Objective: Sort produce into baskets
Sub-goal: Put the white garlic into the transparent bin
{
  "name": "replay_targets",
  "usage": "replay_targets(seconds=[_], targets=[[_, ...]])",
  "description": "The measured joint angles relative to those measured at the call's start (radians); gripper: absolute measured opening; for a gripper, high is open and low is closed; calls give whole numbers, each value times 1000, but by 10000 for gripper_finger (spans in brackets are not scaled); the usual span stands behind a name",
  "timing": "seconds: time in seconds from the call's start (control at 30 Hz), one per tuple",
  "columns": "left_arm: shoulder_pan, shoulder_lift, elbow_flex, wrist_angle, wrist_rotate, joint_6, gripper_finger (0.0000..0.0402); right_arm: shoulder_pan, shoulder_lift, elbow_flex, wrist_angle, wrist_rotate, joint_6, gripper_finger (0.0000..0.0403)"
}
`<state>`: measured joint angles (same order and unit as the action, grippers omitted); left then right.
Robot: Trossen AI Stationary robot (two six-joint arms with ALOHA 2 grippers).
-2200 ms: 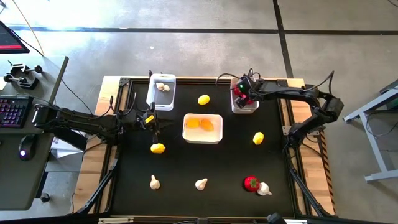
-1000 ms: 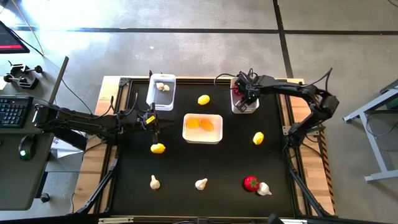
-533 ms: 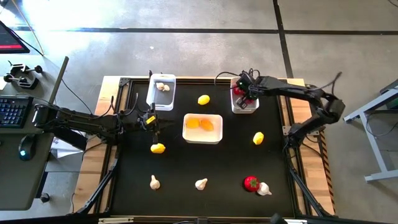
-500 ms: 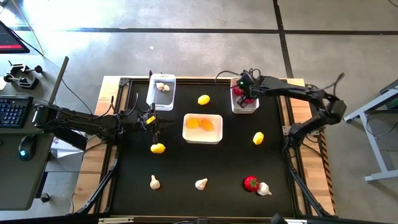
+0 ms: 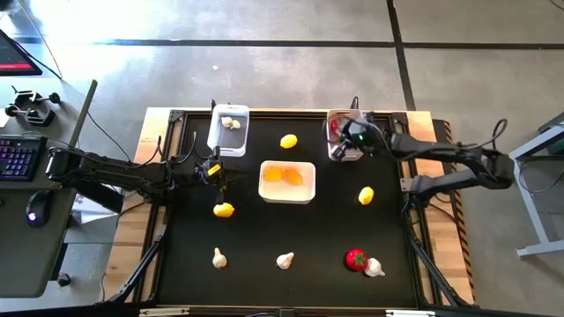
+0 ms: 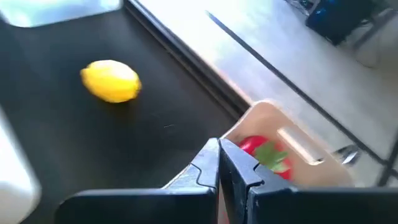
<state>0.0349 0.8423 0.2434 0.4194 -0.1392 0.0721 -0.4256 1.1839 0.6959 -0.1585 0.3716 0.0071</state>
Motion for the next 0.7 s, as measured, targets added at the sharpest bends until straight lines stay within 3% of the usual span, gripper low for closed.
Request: replay_targets(seconds=[0.2,0.4,0.7], targets=[[0,0,0,-5,1,18,53,145,-110,-106,-48,2,177,0],[0,0,0,-7,2,18,53,340,-166,-102,-127,22,230,0],[0,0,0,-19,3,13,53,550,-178,-41,-237,-112,340,0]])
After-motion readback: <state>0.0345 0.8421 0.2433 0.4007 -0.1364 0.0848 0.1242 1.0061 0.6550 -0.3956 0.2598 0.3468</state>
